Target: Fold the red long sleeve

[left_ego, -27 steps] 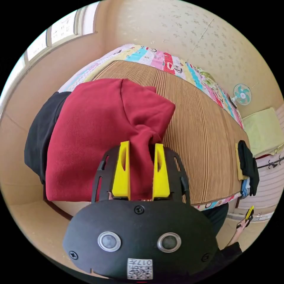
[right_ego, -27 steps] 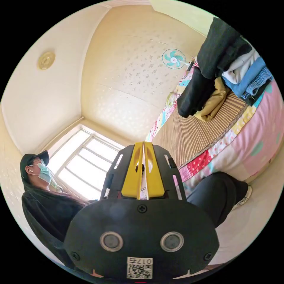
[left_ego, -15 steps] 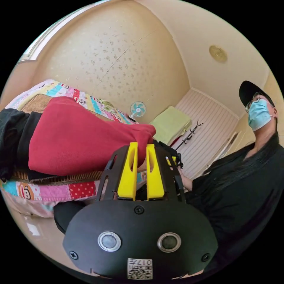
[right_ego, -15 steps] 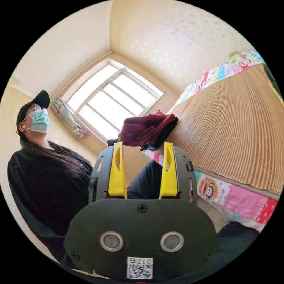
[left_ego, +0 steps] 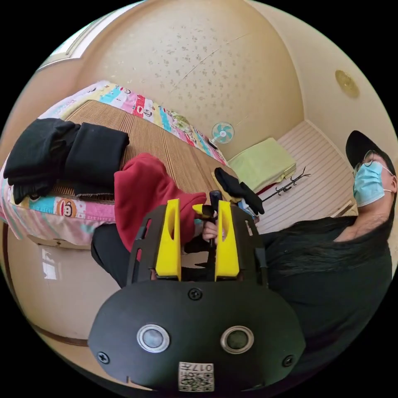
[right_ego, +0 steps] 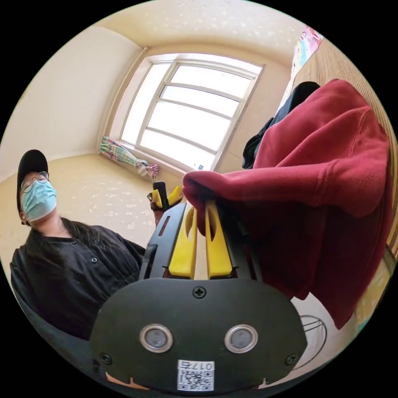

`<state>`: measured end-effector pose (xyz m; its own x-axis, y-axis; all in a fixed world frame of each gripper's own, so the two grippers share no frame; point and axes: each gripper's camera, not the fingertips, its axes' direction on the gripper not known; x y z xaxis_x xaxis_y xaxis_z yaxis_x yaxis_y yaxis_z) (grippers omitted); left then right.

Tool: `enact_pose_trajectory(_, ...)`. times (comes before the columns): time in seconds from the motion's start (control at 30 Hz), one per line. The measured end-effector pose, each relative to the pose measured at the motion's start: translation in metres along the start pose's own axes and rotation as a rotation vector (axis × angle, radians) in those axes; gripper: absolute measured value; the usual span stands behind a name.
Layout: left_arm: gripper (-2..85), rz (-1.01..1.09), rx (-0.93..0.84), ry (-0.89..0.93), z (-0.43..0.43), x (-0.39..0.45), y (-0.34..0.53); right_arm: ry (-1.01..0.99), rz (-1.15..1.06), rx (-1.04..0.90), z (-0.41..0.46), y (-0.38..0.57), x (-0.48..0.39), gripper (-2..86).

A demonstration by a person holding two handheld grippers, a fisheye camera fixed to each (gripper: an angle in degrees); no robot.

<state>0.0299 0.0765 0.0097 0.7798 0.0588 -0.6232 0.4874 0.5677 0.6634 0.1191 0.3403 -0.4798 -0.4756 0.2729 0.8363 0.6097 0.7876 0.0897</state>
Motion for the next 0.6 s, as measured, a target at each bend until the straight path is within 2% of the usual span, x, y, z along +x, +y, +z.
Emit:
enact_pose_trajectory(0.1, 17.1, 0.066, -0.198, 0.011, 0.051, 0.02, -0.04, 0.063, -0.051, -0.05, 0.022, -0.001, -0.012, 4.5)
enact_pose_trajectory(0.27, 17.9, 0.173, -0.507, -0.221, 0.143, 0.044, -0.073, 0.081, -0.068, -0.051, 0.04, 0.003, -0.015, 4.5)
enact_pose_trajectory(0.33, 14.8, 0.158, -0.666, -0.317, 0.173, 0.042, -0.077, 0.085, -0.074, -0.048, 0.045, 0.006, -0.015, 4.2)
enact_pose_trajectory(0.43, 7.5, 0.145, -0.778, -0.208, 0.185, 0.039, -0.074, 0.108, -0.063, -0.064, 0.053, 0.013, -0.013, 3.3)
enact_pose_trajectory(0.5, 5.9, 0.137, -0.738, -0.152, 0.174, 0.035, -0.071, 0.045, -0.075, -0.051, 0.049, 0.02, -0.014, 4.4)
enact_pose_trajectory(0.57, 5.6, 0.11, -0.589, 0.016, 0.145, 0.031, -0.069, -0.018, -0.122, -0.024, 0.034, 0.028, -0.02, 5.0)
enact_pose_trajectory(0.6, 5.5, 0.089, -0.457, 0.138, 0.12, 0.03, -0.066, -0.045, -0.156, -0.001, 0.018, 0.035, -0.025, 5.5)
